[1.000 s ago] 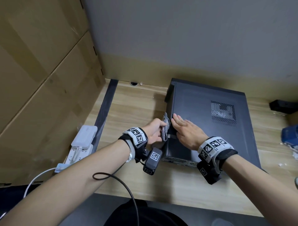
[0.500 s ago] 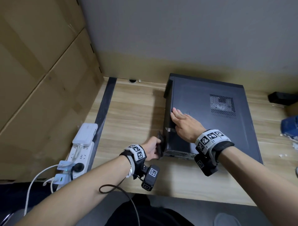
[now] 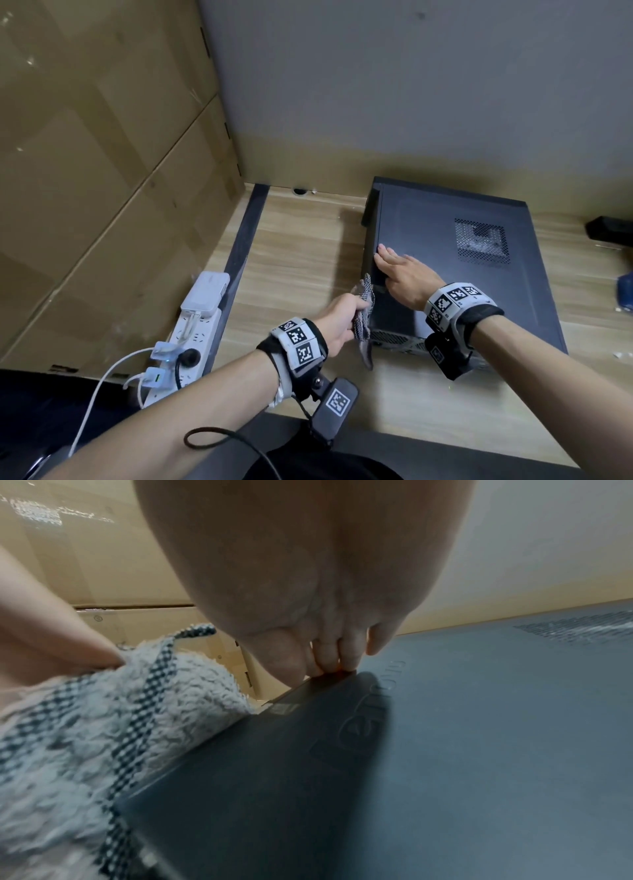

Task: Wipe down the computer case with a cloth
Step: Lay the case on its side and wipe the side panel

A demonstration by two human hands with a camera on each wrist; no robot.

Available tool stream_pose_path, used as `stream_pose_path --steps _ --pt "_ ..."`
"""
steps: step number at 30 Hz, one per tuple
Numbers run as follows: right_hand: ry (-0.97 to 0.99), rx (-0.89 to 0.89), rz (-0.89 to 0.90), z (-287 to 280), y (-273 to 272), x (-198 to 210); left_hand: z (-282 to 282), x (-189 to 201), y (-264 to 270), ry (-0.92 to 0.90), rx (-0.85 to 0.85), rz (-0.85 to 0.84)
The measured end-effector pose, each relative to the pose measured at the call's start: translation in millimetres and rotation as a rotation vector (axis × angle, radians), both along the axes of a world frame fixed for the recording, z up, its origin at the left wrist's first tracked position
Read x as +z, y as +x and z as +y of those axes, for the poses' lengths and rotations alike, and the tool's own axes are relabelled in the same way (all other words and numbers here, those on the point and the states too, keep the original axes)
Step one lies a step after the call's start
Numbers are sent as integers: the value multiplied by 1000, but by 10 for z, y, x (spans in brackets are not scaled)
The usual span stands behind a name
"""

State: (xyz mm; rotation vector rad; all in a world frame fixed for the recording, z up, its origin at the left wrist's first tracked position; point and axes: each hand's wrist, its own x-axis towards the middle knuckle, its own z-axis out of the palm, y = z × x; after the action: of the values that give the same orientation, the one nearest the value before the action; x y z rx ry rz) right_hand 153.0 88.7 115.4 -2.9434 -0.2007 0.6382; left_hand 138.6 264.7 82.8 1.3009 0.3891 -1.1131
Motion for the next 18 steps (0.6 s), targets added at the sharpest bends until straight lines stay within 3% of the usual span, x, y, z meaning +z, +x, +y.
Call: stream_pose_path --steps 4,18 --pt "60 -31 23 -253 177 89 -141 85 215 13 -5 -22" --pt "-47 -191 31 -636 1186 86 -737 200 1568 7 17 -46"
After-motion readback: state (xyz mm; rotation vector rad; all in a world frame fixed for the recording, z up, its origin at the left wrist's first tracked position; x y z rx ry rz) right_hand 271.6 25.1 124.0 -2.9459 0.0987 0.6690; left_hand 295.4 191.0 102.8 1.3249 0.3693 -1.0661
